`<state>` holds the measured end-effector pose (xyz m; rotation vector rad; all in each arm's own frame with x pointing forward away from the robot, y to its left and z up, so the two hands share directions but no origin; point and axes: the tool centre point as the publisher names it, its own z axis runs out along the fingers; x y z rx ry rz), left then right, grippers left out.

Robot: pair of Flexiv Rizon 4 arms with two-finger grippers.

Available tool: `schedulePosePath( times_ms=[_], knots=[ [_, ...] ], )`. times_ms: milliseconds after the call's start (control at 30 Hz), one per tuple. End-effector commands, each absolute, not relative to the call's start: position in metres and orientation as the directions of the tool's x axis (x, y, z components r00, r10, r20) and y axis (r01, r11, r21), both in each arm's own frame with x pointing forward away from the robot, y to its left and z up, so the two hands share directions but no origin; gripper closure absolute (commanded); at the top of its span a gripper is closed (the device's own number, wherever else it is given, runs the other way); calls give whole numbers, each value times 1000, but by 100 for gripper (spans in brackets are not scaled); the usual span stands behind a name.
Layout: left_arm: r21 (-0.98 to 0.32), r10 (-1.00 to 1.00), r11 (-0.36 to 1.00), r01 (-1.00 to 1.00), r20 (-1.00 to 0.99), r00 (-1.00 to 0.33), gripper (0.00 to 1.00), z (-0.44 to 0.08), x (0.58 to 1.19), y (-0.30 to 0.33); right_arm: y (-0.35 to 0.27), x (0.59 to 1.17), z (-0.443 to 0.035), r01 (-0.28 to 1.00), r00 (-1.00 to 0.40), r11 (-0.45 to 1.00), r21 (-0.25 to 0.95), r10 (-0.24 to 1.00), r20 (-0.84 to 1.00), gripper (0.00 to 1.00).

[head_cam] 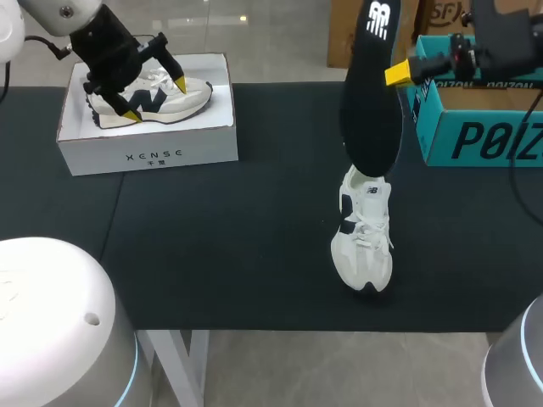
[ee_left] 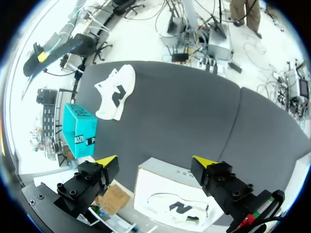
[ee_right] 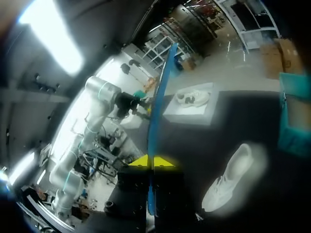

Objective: Take the shoe out of the shoebox, open the shoe tongue, remove and reinsert the insole, then place the shoe into the shoebox

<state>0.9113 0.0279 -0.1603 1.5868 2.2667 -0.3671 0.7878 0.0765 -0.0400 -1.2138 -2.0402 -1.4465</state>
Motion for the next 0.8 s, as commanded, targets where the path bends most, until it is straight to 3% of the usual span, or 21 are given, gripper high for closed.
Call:
schedulePosePath(
  times_ms=[33,233,800],
  knots=[
    [-12,852,339,941,-420,-312,0,-160,912,28,67,812,-51,797,-577,132,589,454,679,100],
    [-12,852,339,941,-420,-312,0,-160,912,28,59,840,-66,750,-647,227,621,447,618,100],
    [-12,852,339,941,-420,-312,0,-160,912,28,59,841,-65,749,-649,229,622,443,619,100]
  ],
)
